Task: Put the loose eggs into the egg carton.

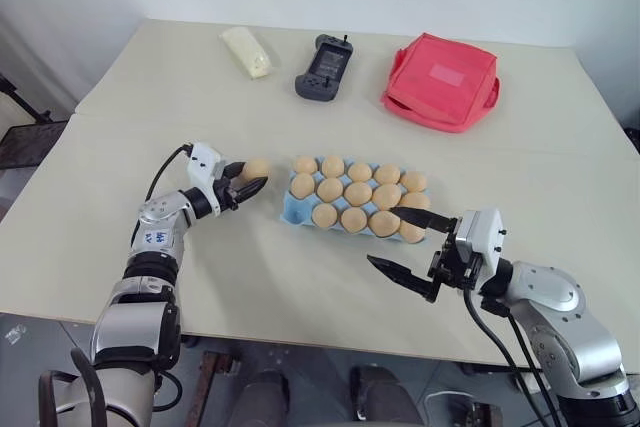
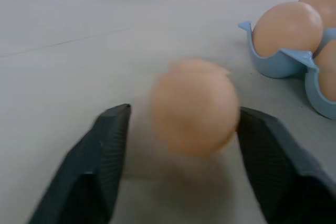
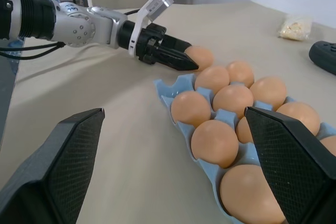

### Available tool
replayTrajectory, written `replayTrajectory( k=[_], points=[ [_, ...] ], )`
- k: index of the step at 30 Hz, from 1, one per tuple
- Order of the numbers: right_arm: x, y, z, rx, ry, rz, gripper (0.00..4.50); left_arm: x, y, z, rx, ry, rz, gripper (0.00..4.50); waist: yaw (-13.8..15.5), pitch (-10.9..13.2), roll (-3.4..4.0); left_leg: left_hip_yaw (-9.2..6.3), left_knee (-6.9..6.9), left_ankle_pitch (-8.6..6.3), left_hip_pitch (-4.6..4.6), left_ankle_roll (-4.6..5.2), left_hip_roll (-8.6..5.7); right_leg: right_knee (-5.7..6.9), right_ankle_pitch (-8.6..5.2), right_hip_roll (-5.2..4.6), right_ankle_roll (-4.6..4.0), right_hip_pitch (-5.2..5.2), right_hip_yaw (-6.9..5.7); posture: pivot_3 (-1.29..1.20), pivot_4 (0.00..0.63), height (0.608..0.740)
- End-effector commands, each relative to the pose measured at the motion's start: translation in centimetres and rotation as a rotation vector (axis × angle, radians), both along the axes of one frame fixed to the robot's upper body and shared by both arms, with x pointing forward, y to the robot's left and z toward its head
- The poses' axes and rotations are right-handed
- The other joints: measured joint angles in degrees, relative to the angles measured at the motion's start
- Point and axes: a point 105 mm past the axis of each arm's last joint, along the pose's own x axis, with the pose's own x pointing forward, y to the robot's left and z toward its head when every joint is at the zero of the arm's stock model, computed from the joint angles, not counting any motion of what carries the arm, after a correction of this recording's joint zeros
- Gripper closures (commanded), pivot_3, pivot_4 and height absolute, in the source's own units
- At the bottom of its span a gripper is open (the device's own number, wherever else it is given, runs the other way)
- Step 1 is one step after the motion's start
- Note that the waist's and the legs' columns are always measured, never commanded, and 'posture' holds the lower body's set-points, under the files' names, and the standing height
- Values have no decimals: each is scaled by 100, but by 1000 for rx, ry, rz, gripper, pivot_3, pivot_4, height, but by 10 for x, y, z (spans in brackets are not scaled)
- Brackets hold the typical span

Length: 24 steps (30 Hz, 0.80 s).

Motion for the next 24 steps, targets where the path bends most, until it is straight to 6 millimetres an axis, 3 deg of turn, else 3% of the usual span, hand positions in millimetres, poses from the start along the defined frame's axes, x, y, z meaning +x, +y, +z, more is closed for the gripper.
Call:
replayTrajectory(
  k=[1, 8, 14, 20, 24],
  points=[
    [-2, 3, 4, 11, -28, 1, 0, -1, -3, 16, -24, -76, -38, 2036, 1, 0, 0, -1, 2, 0, -2, 0, 0, 0, 0, 0, 1, 0, 0, 0, 150, 740],
    [-6, 0, -3, 7, -9, -18, 0, -36, -3, 31, -2, -199, -215, 2036, -19, 0, 0, -1, -1, 0, -4, -1, 8, 0, 1, -12, 1, -4, 4, 0, 150, 740],
    [-8, -4, -7, 4, -1, -35, 0, -78, -32, 33, 58, -173, -472, 2036, 5, 0, 0, -10, 2, -1, -3, 0, 8, -7, 1, -18, 1, 10, 2, 0, 150, 740],
    [-8, -3, -8, 8, -5, -38, 0, -75, -50, 21, 70, -131, -503, 2036, -2, 0, 0, -21, 3, -12, 14, 26, 5, -15, 3, -16, -2, 36, -1, 0, 150, 740],
    [-9, -3, -7, 8, -9, -38, 0, -63, -50, 27, 13, -135, -430, 1186, -21, 0, 0, -19, 3, -11, 15, 28, 5, -14, 4, -12, -1, 36, -2, 0, 150, 740]
  ],
)
